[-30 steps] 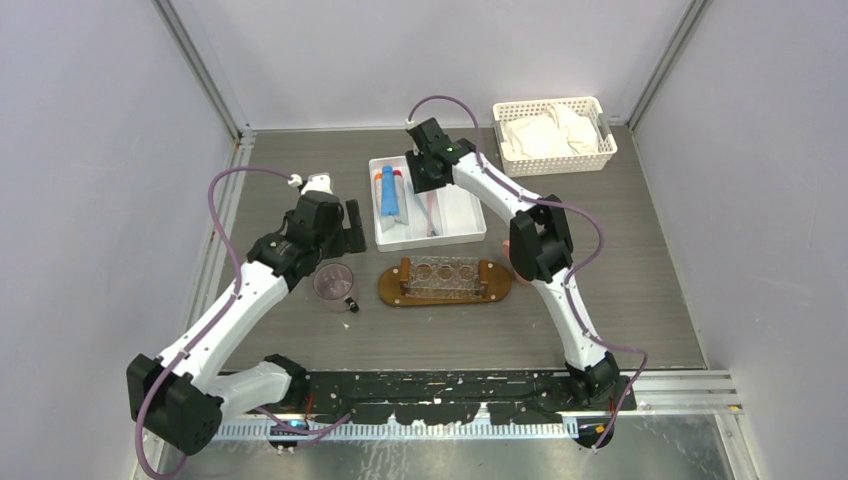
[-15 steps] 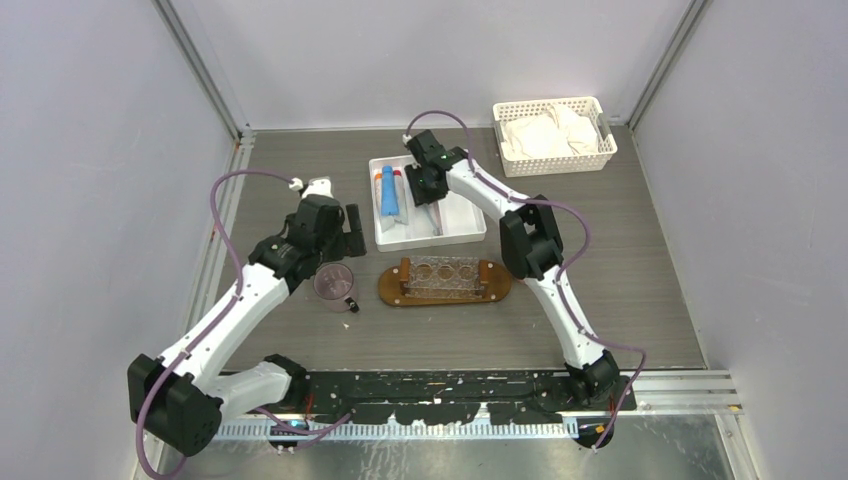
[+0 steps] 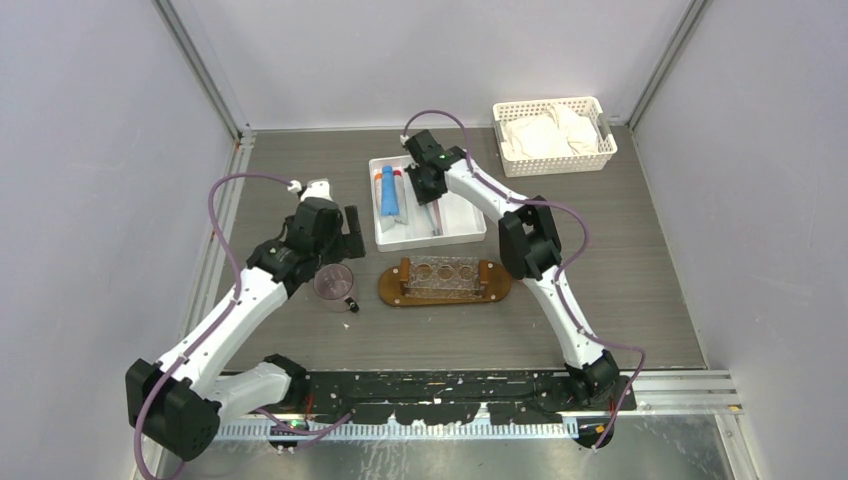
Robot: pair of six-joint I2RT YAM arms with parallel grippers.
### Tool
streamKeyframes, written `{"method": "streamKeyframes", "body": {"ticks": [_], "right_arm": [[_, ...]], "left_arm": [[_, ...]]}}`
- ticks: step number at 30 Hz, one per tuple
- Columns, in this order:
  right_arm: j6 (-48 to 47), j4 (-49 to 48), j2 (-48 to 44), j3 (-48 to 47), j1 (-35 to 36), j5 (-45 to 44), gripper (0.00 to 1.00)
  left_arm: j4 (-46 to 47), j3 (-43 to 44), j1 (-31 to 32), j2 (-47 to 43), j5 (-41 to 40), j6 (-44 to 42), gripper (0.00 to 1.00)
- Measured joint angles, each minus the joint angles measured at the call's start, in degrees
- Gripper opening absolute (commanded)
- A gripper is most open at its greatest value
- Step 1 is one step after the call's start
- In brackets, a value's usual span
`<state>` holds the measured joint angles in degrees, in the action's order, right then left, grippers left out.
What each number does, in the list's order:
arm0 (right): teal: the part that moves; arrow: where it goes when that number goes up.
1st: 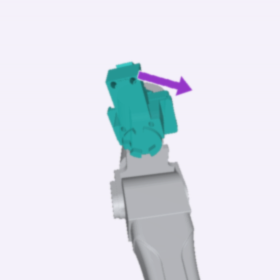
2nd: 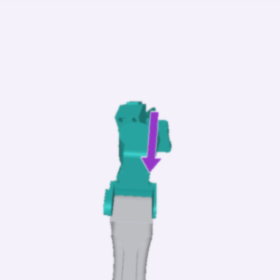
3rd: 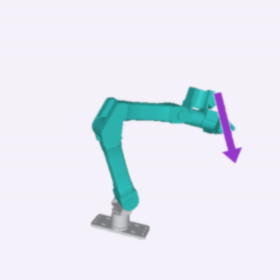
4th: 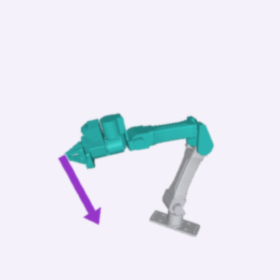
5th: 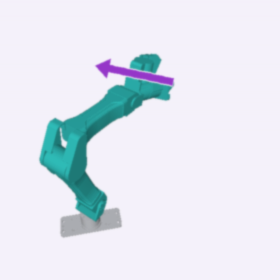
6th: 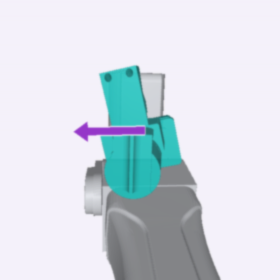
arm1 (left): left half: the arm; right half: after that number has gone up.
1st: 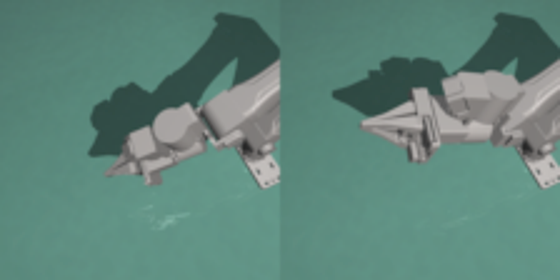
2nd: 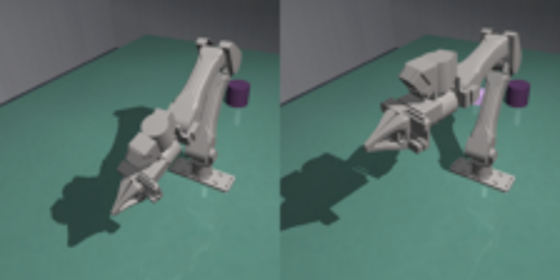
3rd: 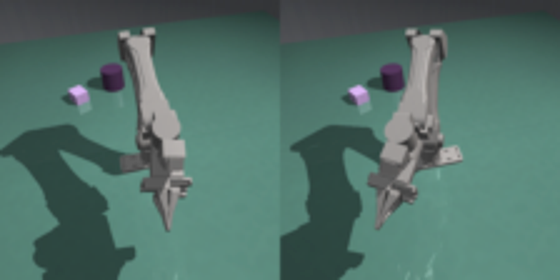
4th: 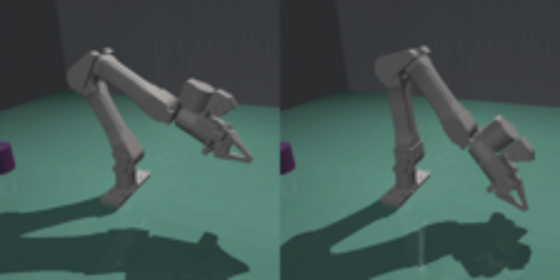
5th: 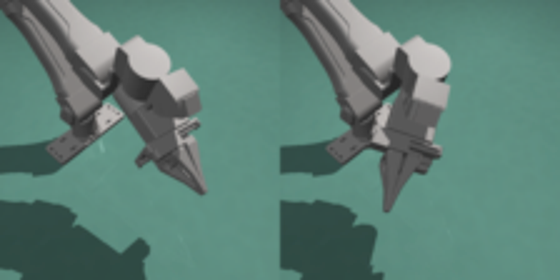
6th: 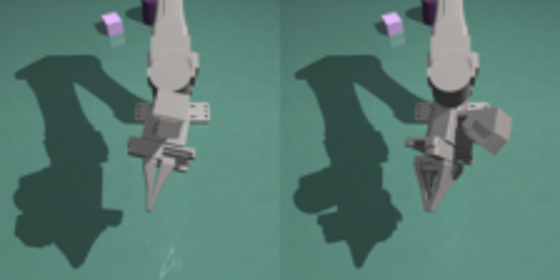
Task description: Prepare toiletry sets of a toothbrush and toothpaste on the tray
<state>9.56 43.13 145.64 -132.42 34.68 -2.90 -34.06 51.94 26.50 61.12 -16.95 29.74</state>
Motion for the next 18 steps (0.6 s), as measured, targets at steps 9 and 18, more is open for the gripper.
{"method": "streamKeyframes", "body": {"ticks": [9, 18], "right_arm": [[-0.4, 3.0, -9.4, -0.3, 0.1, -0.9, 0.01], [-2.5, 14.3, -35.6, 1.1, 0.1, -7.1, 0.01]], "left_arm": [[-0.3, 0.0, 0.0, -3.9, 0.0, 0.0, 0.94], [-0.6, -0.1, 0.0, -5.5, 0.3, 0.1, 0.93]]}}
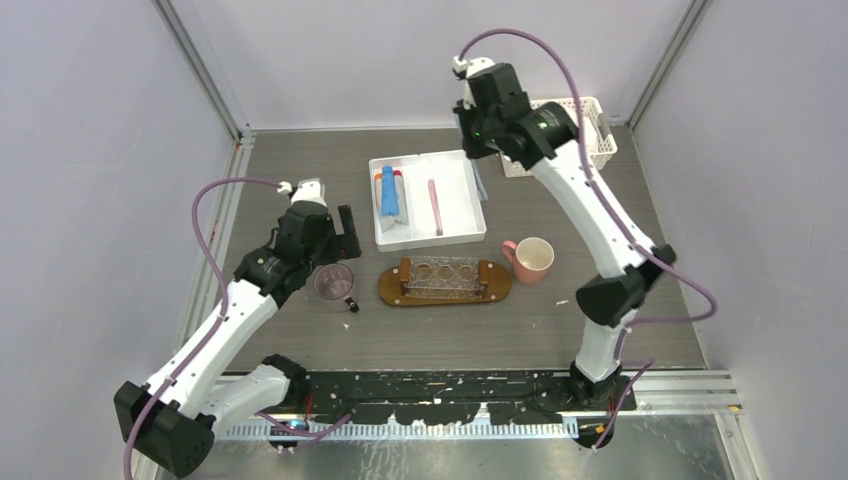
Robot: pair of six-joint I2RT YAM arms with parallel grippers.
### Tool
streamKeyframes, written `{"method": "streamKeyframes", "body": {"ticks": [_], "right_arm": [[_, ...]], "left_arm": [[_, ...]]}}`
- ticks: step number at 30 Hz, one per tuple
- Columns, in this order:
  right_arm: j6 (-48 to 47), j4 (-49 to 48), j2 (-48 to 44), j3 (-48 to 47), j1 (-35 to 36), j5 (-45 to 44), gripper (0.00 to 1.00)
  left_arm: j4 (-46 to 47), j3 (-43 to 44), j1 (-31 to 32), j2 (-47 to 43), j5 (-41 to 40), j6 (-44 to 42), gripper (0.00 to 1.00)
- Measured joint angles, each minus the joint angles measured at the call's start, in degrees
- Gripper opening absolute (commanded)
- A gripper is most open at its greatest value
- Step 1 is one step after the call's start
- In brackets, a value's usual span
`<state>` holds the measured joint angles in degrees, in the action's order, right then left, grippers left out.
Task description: Prepare toiletry sets of a toothbrush and toothpaste on the tray
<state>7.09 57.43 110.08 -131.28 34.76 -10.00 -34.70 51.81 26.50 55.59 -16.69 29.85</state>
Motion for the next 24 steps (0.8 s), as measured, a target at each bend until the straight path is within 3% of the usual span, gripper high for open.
{"method": "streamKeyframes", "body": {"ticks": [5, 12, 24], "right_arm": [[0.5, 11.7, -10.9, 8.5, 0.0, -5.0, 0.01], [5.1, 25.6, -12.3, 21.2, -0.7, -9.3, 0.01], [9.8, 31.3, -16.3, 37.9, -2.9, -7.5, 0.01]], "left_arm": [[-0.4, 0.0, 0.0, -0.1, 1.1, 0.0, 0.93], [-0.7, 0.0, 0.0, -1.0, 4.2, 0.6, 0.91], [-2.5, 0.0, 0.0, -2.7, 8.9, 1.4, 0.88]]}}
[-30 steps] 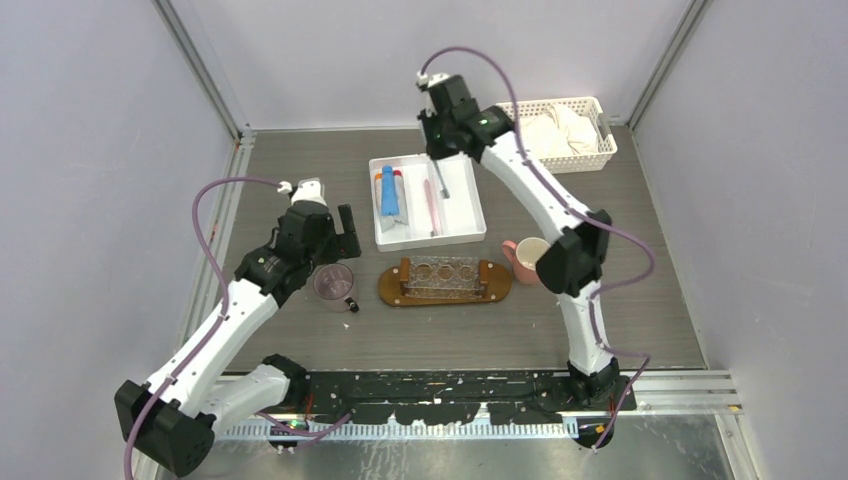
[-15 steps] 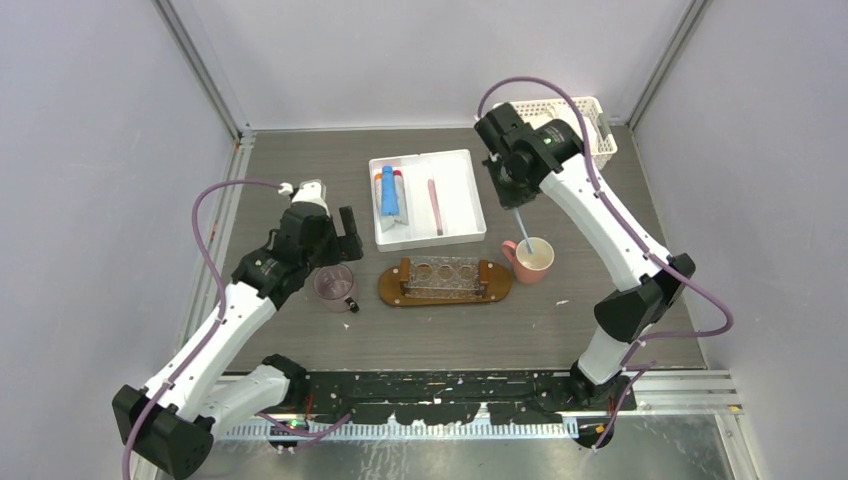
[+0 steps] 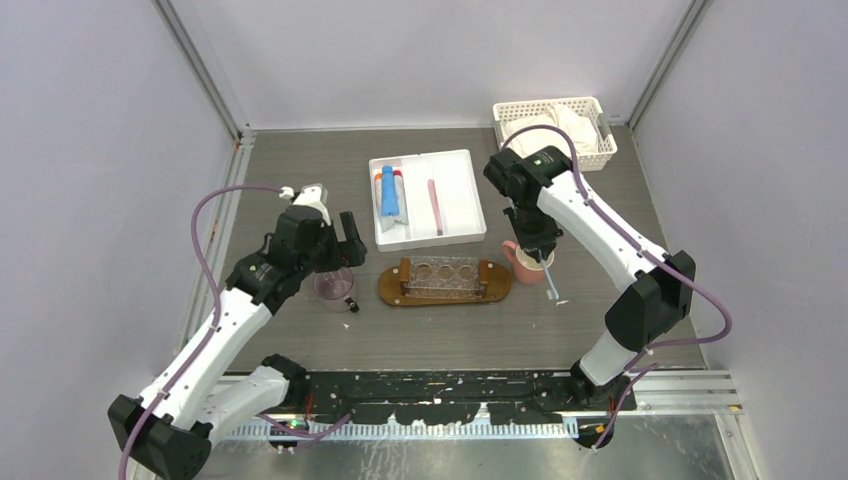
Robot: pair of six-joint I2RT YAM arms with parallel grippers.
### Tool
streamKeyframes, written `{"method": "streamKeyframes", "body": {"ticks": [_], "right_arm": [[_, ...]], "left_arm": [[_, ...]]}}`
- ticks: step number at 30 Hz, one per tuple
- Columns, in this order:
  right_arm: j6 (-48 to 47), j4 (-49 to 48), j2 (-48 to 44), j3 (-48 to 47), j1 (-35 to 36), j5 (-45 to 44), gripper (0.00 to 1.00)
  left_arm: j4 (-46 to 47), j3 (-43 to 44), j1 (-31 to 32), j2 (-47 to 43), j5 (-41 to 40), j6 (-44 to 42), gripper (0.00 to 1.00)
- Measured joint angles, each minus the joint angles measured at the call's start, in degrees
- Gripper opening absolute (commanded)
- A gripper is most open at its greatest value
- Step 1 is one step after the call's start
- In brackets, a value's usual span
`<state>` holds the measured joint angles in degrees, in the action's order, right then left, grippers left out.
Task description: Prepare toiletry sets of a toothbrush and toothpaste on the tray
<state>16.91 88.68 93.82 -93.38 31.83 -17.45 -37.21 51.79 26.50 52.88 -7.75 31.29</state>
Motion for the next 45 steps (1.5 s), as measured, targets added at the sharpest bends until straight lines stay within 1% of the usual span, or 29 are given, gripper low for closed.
{"method": "streamKeyframes", "body": {"ticks": [7, 15, 26, 31, 32, 35, 36, 40, 43, 44, 45], "right_arm": [[-0.1, -0.5, 1.9, 0.5, -1.1, 3.3, 0.01], [-0.2, -2.3, 10.5, -0.7, -2.7, 6.6, 0.01], [-0.7, -4.4, 10.4, 0.0, -8.7, 8.7, 0.01], [-1.7, -4.4, 12.3, -0.5, -11.2, 11.2, 0.05], [-1.8, -4.4, 12.9, -0.6, -11.5, 11.5, 0.07], [-2.0, -5.1, 15.1, -0.8, -12.1, 12.5, 0.31], [-2.1, -5.4, 15.6, -0.8, -12.3, 12.7, 0.35], [-2.6, -6.2, 16.2, -0.9, -12.5, 12.7, 0.44], [-2.6, -6.1, 16.2, -1.4, -12.8, 12.5, 0.47], [-2.7, -5.9, 16.2, -1.9, -12.9, 12.2, 0.50], [-2.8, -5.7, 16.2, -2.8, -13.0, 11.8, 0.51]], "left_arm": [[-0.9, -0.1, 0.0, -2.1, 0.9, 0.3, 0.88], [-1.4, -0.3, 0.0, -3.5, 0.9, 0.2, 0.88], [-1.5, -0.5, 0.0, -3.5, 0.9, 0.2, 0.88], [-2.1, -0.5, 0.0, -3.7, 0.9, 0.2, 0.88], [-2.3, -0.5, 0.0, -3.7, 0.9, 0.1, 0.88], [-3.3, -0.5, 0.0, -4.1, 0.7, -0.1, 0.88], [-3.6, -0.5, 0.0, -4.2, 0.7, -0.1, 0.88], [-3.8, -0.5, 0.0, -4.4, 0.7, -0.2, 0.88], [-3.8, -0.5, 0.0, -4.4, 0.7, -0.2, 0.88], [-3.8, -0.5, 0.0, -4.4, 0.7, -0.2, 0.88], [-3.8, -0.5, 0.0, -4.4, 0.7, -0.2, 0.88]]}}
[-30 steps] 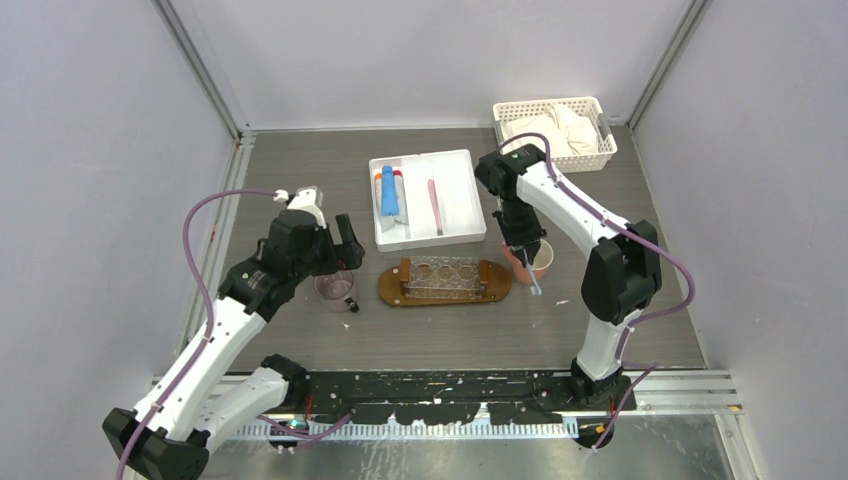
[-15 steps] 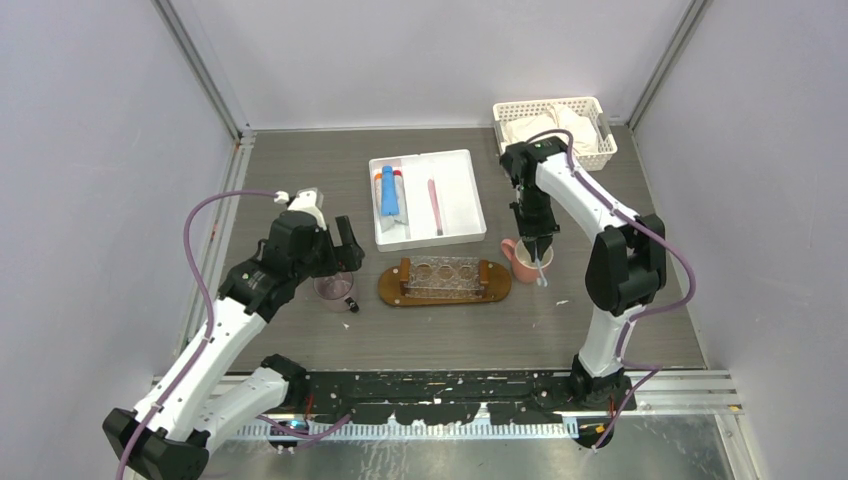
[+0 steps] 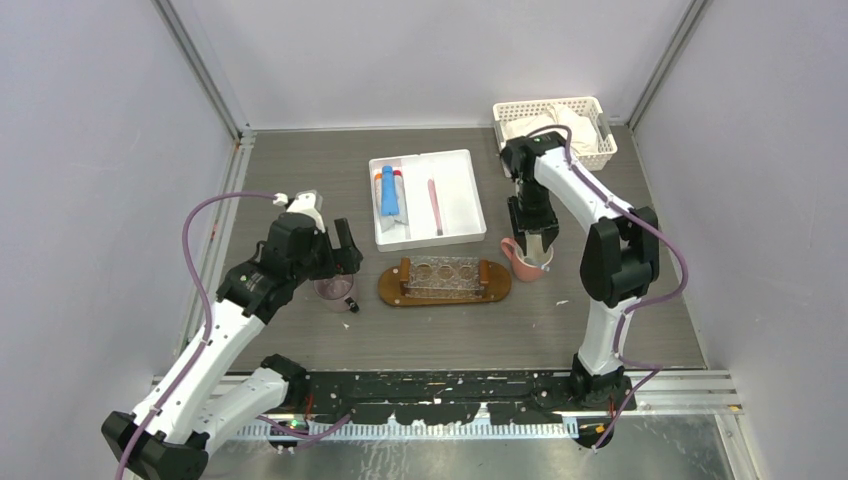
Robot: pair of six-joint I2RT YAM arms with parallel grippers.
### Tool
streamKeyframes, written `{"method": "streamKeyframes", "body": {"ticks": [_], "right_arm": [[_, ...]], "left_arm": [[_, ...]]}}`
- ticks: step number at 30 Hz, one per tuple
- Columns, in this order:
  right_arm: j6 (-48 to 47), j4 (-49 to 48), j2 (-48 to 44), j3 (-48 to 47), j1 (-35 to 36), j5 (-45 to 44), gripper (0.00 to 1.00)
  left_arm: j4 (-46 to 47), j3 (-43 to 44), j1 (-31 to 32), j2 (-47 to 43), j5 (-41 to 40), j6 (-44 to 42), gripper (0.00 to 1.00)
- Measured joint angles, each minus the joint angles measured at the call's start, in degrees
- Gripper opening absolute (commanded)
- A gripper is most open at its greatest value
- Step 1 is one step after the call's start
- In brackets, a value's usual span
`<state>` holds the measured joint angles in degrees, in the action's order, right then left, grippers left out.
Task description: Prepare toiletry sets of a toothbrush and toothpaste on the tray
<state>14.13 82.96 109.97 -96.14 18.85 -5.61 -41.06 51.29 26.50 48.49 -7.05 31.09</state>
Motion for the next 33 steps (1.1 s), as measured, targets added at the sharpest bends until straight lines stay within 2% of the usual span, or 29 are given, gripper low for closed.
{"method": "streamKeyframes", "body": {"ticks": [1, 4, 8, 11, 13, 16, 22, 27, 33], "right_arm": [[0.0, 0.1, 0.0, -0.8, -0.1, -0.3, 0.51], [0.2, 1.0, 0.0, -5.2, -0.4, -3.0, 0.61], [0.7, 1.0, 0.1, -17.2, -0.6, -8.1, 0.63], [0.9, -4.5, -0.2, -24.6, -0.1, -9.4, 0.62], [0.8, -9.8, -0.5, -24.7, 1.1, -8.5, 0.62], [0.9, -18.8, 0.7, -22.4, 4.7, -4.4, 0.55], [1.2, -31.3, 11.0, -21.7, 9.8, 4.0, 0.51], [1.9, -33.9, 19.5, -23.1, 12.8, 6.5, 0.51], [4.5, -35.9, 24.5, -25.6, 14.4, 7.2, 0.49]], "left_arm": [[0.0, 0.0, 0.0, 0.0, 0.0, 0.0, 0.88], [0.0, 0.0, 0.0, 0.0, -0.2, 0.0, 0.88], [-0.1, 0.0, 0.0, 0.0, -0.9, 0.0, 0.88], [-0.2, 0.0, 0.0, 0.0, -1.6, 0.0, 0.90], [-0.3, 0.0, 0.0, 0.0, -2.4, 0.0, 0.92], [-0.5, 0.0, 0.0, 0.0, -3.7, 0.0, 0.99], [-1.2, 0.0, 0.0, 0.0, -5.5, -0.1, 1.00], [-1.3, 0.0, 0.0, 0.1, -6.8, -0.1, 1.00], [-1.3, 0.0, 0.0, 1.0, -7.1, -0.2, 1.00]]}}
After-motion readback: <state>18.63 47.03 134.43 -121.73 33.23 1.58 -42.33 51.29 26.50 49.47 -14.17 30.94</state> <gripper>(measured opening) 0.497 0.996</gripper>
